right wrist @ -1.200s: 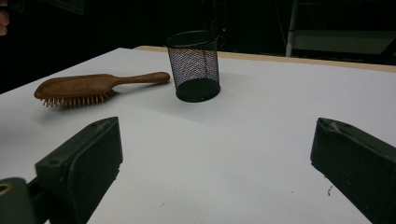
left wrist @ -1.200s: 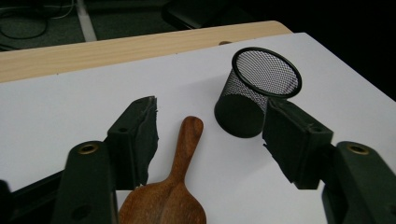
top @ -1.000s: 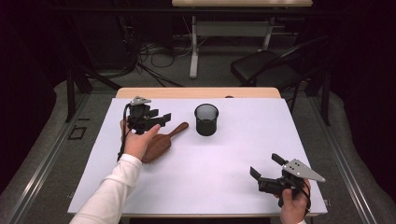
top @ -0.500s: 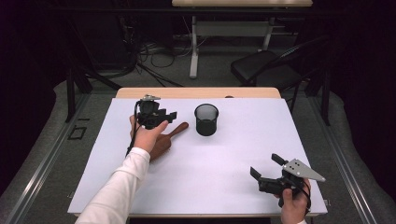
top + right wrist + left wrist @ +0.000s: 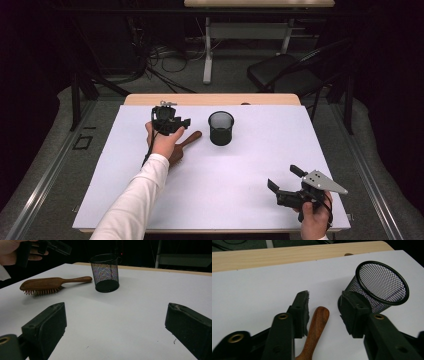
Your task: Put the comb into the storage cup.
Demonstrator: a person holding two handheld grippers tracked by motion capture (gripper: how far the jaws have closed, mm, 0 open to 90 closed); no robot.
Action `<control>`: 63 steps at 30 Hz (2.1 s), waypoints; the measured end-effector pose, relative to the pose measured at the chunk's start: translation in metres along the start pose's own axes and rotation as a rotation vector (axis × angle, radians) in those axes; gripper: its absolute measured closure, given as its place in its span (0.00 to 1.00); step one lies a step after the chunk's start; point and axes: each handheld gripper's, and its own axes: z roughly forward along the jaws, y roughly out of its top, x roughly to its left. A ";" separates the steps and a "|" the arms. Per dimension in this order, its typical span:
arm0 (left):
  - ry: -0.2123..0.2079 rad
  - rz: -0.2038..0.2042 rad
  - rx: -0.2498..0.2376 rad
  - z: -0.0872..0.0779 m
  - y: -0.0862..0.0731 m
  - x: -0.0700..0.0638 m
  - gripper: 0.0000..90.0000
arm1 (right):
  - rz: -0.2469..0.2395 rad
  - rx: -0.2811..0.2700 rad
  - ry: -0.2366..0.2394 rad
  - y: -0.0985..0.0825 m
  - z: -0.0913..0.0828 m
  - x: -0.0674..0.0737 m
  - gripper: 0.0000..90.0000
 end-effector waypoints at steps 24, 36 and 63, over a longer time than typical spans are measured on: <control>0.085 -0.089 0.188 0.041 -0.007 0.011 1.00 | 0.003 0.006 0.006 0.000 0.001 0.000 0.05; 0.083 -0.137 0.241 0.057 -0.015 0.017 1.00 | -0.012 0.010 0.004 -0.001 0.001 -0.001 0.05; 0.044 -0.124 0.342 0.071 -0.023 0.011 1.00 | -0.005 0.018 0.011 -0.001 0.002 -0.001 0.07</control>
